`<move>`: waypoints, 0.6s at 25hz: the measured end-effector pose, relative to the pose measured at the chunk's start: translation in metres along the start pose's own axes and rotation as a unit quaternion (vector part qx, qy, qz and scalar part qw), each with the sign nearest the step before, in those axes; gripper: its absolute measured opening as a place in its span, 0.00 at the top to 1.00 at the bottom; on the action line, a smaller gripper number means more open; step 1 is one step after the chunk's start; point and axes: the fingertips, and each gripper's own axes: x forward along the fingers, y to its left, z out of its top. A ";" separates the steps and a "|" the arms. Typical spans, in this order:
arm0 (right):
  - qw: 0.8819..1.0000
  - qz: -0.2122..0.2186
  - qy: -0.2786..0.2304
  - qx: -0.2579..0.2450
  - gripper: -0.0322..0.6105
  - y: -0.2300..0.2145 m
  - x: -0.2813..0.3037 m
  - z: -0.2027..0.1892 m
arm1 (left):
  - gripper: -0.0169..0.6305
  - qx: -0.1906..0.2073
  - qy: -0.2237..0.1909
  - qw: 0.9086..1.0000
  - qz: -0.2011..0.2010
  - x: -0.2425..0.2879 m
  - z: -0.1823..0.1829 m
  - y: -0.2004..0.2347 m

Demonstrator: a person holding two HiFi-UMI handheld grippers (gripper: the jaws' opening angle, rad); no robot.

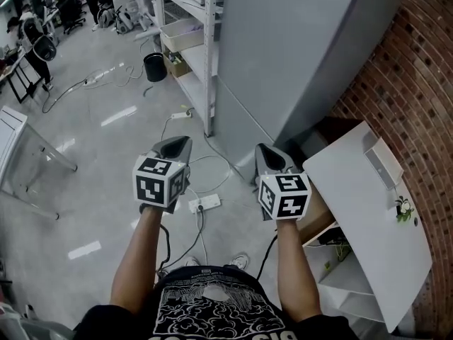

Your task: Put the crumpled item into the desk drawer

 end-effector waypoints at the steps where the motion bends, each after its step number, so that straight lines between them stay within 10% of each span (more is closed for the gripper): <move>1: 1.000 -0.001 -0.002 -0.001 0.95 -0.001 -0.002 0.003 | 0.97 0.001 -0.001 1.000 -0.002 0.000 0.002 -0.001; 15: 1.000 -0.020 -0.014 0.005 0.95 -0.019 -0.018 0.010 | 0.97 0.007 -0.005 1.000 -0.018 0.011 0.010 -0.024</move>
